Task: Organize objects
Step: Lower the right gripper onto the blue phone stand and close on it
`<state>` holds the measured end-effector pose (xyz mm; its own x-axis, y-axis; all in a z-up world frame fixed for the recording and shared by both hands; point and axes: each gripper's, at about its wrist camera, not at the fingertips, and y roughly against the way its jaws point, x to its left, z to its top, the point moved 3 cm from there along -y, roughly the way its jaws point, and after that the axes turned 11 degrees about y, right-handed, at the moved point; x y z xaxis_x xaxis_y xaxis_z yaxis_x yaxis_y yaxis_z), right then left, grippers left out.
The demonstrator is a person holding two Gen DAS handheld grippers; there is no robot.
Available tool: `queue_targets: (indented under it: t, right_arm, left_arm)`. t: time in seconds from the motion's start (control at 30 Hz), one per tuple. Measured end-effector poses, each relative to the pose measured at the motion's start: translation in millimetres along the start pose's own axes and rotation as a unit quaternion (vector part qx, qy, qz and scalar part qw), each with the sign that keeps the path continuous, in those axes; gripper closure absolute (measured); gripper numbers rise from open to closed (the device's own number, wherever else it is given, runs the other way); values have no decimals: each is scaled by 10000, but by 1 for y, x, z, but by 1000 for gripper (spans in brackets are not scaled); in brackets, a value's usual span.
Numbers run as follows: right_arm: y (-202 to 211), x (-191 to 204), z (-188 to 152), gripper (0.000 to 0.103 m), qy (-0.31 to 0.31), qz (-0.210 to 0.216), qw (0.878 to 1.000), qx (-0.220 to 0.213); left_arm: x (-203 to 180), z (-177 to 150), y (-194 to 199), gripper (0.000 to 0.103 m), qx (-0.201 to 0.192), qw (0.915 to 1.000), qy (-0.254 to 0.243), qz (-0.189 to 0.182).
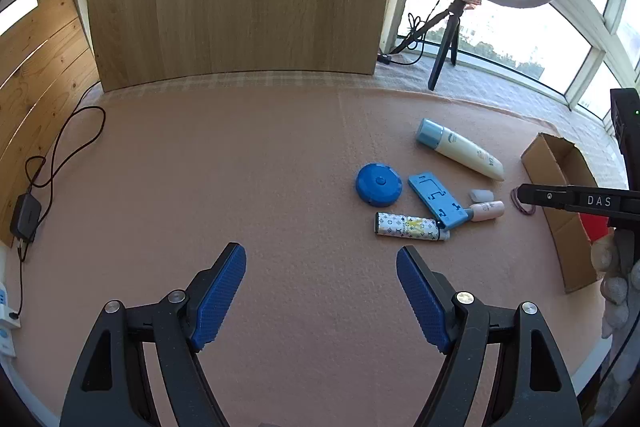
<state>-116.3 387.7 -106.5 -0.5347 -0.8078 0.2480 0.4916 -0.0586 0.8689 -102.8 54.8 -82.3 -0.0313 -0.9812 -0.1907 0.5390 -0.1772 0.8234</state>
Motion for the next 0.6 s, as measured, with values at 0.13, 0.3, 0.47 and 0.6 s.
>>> queue_targets:
  t: [0.13,0.3,0.47,0.6]
  right_arm:
    - [-7,0,4,70,-79,56,9999,57]
    - [-21,1,10,70,-227,135,9994,223]
    - [-29,-1,18,70,-213,109,9991,360]
    - [-36,-8,20,70,-302,185,9985,415]
  left_arm:
    - [-1,3,-10,22,53,10000,-23,-59]
    - [-7,5,-26,22,163,9995,33,-250]
    - [-10,8,-44,23,225,9995,34,-212]
    - [-17,10,-47,23,200,9996,-50,-209]
